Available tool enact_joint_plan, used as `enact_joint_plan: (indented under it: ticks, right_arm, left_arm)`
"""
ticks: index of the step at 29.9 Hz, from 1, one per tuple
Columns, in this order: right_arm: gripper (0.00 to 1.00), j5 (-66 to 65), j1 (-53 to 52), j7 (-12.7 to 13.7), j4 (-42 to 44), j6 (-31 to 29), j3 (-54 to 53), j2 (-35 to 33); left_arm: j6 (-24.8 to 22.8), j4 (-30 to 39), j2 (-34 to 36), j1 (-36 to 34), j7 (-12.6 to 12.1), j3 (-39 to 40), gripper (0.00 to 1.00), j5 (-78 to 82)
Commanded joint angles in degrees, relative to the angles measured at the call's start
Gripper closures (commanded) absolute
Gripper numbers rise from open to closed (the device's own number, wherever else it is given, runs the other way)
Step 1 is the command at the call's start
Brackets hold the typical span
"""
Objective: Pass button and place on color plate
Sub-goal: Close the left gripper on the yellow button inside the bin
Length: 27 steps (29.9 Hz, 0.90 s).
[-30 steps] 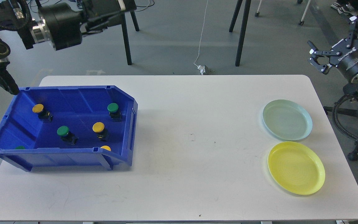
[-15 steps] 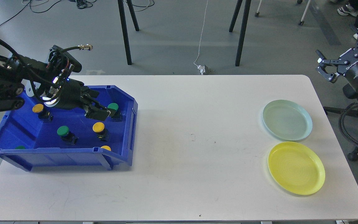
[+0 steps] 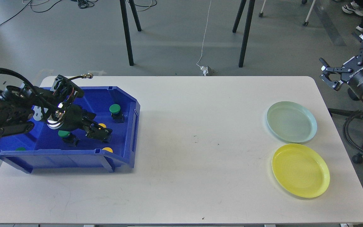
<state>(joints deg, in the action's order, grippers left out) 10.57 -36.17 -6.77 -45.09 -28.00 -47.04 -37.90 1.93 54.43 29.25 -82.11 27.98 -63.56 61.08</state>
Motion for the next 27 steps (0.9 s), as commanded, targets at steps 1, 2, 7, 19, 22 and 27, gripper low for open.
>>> enact_joint_plan:
  ticks: [1, 2, 7, 19, 22, 27]
  right_arm:
    - [0.0, 0.0, 0.3, 0.0, 0.0, 0.0, 0.0, -0.2]
    - [0.0, 0.0, 0.4, 0.0, 0.0, 0.0, 0.0, -0.2]
    - [0.0, 0.0, 0.9, 0.0, 0.0, 0.0, 0.0, -0.1]
    - [0.0, 0.0, 2.8, 0.0, 0.1, 0.0, -0.2, -0.2]
    - [0.0, 0.0, 3.0, 0.0, 0.6, 0.0, -0.3, -0.2]
    - [0.0, 0.0, 3.2, 0.0, 1.0, 0.0, -0.2, -0.2]
  left_arm:
    - [-0.2, -4.0, -0.2, 3.6, 0.0, 2.0, 0.04, 0.0]
    - [-0.2, -4.4, -0.2, 4.1, 0.0, 2.3, 0.04, 0.0]
    - [-0.3, -4.9, -0.2, 4.9, 0.0, 2.7, 0.04, 0.0]
    - [-3.3, -8.5, -1.4, 8.1, 0.0, 6.0, 0.2, 0.1]
    - [-3.3, -9.1, -1.4, 8.8, 0.0, 6.8, 0.26, 0.0]
    - [-3.3, -9.2, -1.4, 8.9, 0.0, 6.8, 0.52, 0.0]
